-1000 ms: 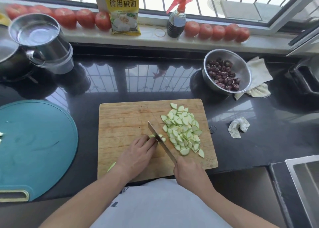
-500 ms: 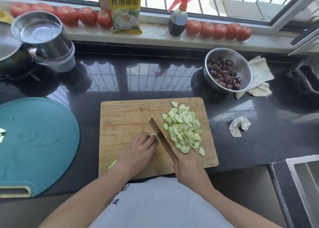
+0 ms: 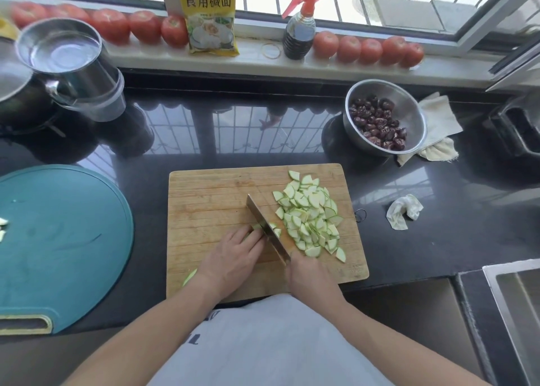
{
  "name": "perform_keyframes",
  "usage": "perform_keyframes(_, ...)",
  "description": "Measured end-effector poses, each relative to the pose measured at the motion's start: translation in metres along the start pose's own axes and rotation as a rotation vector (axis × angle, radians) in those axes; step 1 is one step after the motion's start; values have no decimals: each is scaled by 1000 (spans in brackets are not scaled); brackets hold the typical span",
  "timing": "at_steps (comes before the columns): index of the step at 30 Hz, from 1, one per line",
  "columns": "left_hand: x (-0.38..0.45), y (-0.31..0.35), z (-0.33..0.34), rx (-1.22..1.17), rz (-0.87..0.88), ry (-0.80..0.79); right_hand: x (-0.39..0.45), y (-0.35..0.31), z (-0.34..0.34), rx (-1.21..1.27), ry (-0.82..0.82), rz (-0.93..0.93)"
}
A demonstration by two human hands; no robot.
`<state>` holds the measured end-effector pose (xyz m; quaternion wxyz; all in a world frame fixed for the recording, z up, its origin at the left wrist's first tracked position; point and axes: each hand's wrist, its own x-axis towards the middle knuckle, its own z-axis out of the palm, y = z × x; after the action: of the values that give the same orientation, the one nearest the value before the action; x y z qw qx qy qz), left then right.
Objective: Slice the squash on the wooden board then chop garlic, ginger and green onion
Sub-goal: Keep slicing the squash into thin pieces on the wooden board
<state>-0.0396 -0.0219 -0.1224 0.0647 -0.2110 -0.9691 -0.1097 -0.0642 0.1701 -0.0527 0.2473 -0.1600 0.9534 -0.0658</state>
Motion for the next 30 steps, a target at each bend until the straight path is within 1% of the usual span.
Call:
perform_keyframes(4, -1, 0, -1, 3, 0, 24, 6, -6, -5, 138, 58, 19)
perform_keyframes(7, -2, 0, 0, -2, 2, 40, -7, -1, -9, 73, 74, -9)
perform_keyframes(9, -2, 0, 1, -1, 3, 49, -13, 1, -11, 72, 60, -28)
perform_keyframes(12, -3, -1, 4, -9, 3, 46, -17, 2, -10, -22, 39, -55)
perform_keyframes(18, -2, 0, 6, -11, 3, 51, -13, 3, -4, -70, 33, -33)
perform_keyframes(20, -2, -1, 5, 1, 14, 46, -6, 0, -1, -46, 24, -9)
perform_keyframes(24, -3, -1, 5, 7, 17, 50, 10, -11, -3, 88, 96, -13)
perform_keyframes(26, -4, -2, 5, 3, 12, 66, 8, -13, -8, 144, 104, -18)
perform_keyframes(30, -4, -3, 8, -15, 6, 104, -11, -3, -13, 118, 91, -47)
